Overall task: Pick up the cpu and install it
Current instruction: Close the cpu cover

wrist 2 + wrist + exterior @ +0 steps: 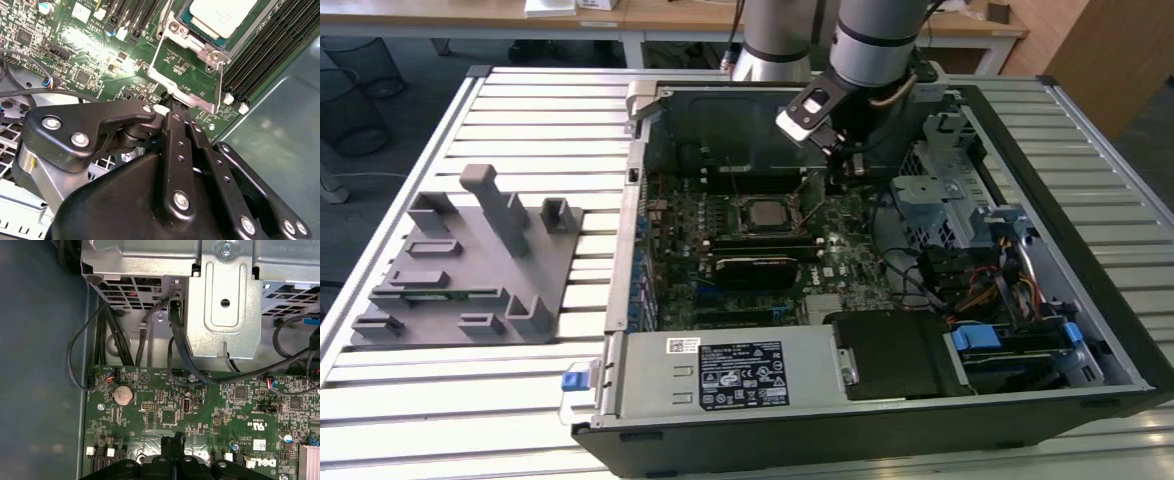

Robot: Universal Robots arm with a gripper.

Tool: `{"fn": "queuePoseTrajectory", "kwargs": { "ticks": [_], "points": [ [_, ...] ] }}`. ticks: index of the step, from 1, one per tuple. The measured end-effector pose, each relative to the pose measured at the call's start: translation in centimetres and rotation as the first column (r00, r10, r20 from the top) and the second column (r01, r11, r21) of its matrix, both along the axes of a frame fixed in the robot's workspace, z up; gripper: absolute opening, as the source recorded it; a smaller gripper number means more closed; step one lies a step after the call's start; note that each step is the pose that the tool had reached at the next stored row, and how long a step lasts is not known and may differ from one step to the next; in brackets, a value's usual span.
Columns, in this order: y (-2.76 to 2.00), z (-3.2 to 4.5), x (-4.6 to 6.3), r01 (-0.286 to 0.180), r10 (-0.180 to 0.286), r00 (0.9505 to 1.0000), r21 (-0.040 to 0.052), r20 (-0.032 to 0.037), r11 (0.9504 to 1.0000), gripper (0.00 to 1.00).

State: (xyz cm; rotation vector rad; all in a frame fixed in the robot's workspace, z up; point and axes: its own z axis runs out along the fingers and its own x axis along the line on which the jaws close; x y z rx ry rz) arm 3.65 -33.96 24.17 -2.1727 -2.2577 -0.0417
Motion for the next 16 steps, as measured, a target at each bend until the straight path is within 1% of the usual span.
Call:
{"fn": "queuePoseTrajectory", "kwargs": {
  "ticks": [11,16],
  "points": [
    [0.0,0.0,-0.4,0.0,0.0,1.0,0.0001,0.0009,1.0,0.11],
    [0.0,0.0,-1.5,0.0,0.0,1.0,0.0,0.0008,1.0,0.11]
  ]
}}
